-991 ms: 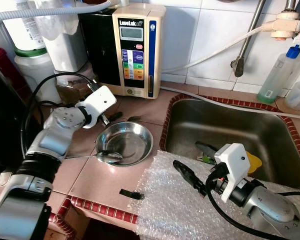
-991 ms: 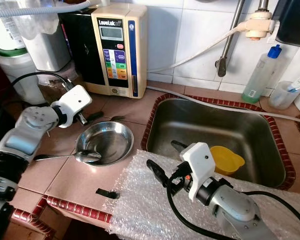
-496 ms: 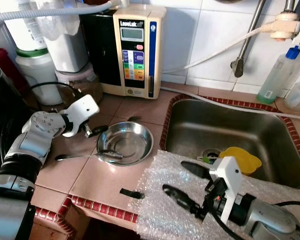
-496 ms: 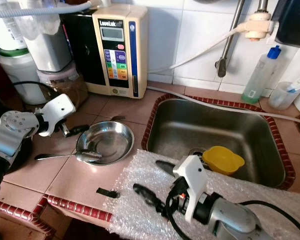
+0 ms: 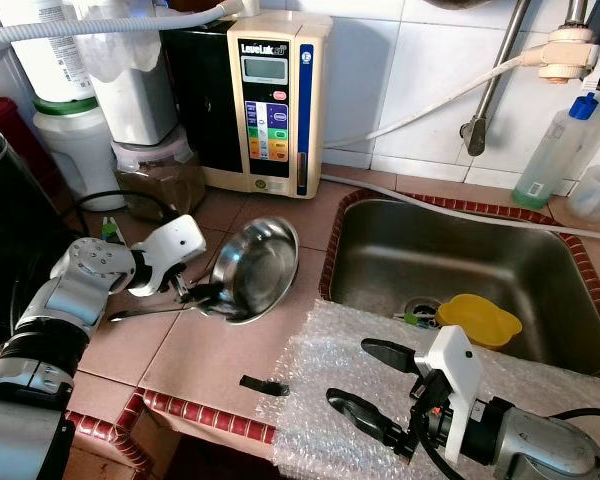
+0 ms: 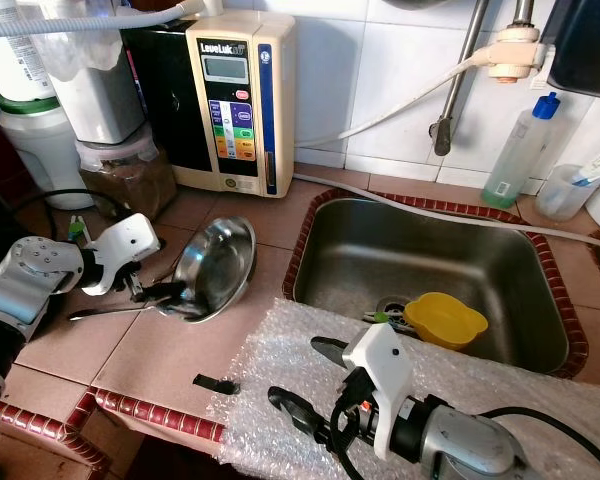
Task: Kitchen organization
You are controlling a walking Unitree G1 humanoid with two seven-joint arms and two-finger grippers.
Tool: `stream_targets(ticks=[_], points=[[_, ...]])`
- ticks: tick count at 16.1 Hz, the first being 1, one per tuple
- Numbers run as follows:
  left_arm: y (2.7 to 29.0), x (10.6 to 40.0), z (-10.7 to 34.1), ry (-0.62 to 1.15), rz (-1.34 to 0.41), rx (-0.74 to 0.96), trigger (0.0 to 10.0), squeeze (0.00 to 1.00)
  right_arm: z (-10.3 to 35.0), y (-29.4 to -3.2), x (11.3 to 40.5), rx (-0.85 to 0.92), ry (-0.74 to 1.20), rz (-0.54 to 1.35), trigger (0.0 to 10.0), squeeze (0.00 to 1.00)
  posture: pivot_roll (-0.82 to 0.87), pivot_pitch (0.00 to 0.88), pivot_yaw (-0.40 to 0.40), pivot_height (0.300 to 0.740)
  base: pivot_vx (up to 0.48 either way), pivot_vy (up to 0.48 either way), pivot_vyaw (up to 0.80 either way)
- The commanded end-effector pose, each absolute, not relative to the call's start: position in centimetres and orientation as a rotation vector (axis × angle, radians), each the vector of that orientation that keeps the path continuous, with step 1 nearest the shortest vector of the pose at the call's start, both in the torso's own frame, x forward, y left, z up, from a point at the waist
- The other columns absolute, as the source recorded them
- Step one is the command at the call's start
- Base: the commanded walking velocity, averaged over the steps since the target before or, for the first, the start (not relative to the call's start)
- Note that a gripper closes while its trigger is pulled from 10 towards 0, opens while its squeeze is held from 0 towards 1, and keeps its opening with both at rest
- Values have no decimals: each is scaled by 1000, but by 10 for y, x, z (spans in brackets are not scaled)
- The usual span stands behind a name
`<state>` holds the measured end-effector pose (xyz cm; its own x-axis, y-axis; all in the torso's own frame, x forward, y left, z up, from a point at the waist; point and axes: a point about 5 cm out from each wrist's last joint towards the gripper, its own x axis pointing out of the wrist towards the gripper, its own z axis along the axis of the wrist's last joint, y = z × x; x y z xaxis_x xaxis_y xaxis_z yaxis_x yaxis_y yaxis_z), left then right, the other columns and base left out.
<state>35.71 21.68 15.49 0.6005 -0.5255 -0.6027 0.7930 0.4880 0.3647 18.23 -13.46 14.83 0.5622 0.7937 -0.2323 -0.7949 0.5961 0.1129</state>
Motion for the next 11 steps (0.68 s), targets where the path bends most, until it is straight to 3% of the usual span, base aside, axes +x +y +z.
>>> stream_targets(ticks=[1, 5, 11], points=[[214, 359, 155, 457, -842, 650, 10000, 0, 151, -134, 180, -33, 262, 937, 10000, 0, 45, 38, 37, 740, 0, 0, 0], [213, 370, 170, 386, -751, 624, 10000, 0, 150, -135, 181, -53, 261, 923, 10000, 0, 46, 40, 34, 740, 0, 0, 0], [218, 372, 176, 458, -718, 542, 10000, 0, 152, -135, 185, -66, 244, 917, 10000, 0, 53, 36, 35, 740, 0, 0, 0]])
